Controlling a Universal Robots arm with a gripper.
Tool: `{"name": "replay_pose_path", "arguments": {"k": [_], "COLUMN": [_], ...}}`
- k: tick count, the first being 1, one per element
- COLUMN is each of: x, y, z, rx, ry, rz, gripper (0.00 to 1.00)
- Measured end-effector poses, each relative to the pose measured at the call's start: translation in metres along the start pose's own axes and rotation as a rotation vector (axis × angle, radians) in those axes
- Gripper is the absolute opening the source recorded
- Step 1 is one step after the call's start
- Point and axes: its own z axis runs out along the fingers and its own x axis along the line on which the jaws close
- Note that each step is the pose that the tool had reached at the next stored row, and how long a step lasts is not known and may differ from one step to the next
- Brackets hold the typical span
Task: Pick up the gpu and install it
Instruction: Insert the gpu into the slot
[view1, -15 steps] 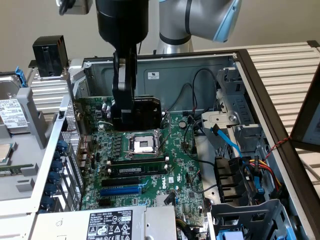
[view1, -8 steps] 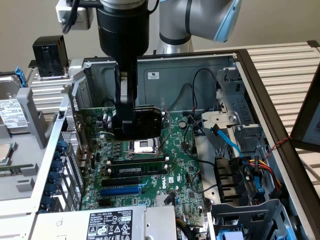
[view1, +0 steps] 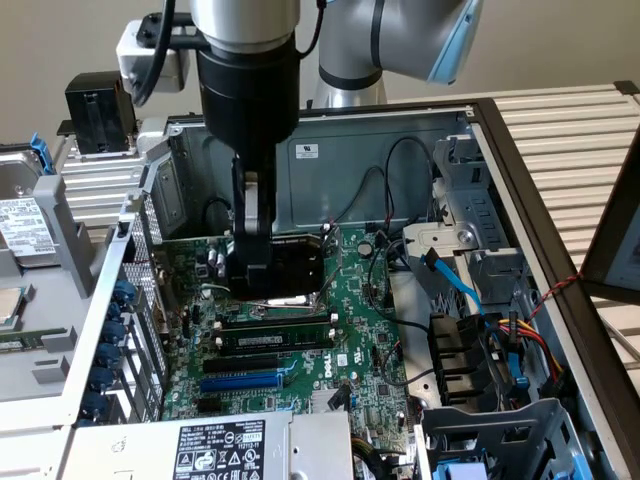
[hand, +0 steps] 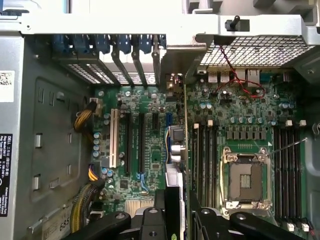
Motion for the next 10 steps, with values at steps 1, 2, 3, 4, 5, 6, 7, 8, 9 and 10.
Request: {"name": "replay_pose_path", "arguments": {"k": [1,2,3,4,5,6,7,8,9,10], "x": [0.0,0.0,0.0,0.0,-0.001,-0.002,-0.002,-0.003,-0.005,-0.006], "y": [0.0,-0.0001,-0.0003,-0.0004,-0.0001,0.0007,0.0015,0.0021,0.0028,0.0034], "z": [0.0018,0.0037,0.0055,0.0071,0.0083,0.0096,0.011,0.0118,0.0127,0.0139], "rx": [0.0,-0.0002,0.0,0.0,0.0002,0.0017,0.0037,0.0067,0.0103,0.0142], "ry": [-0.0001,0.0003,0.0012,0.003,0.0056,0.0061,0.0061,0.0067,0.0075,0.0074], "rz": [0.0,0.0,0.0,0.0,0.0,0.0,0.0,0.0,0.0,0.0], "gripper": [0.27,0.27,0.27,0.27,0.27,0.27,0.27,0.27,0.27,0.27]}}
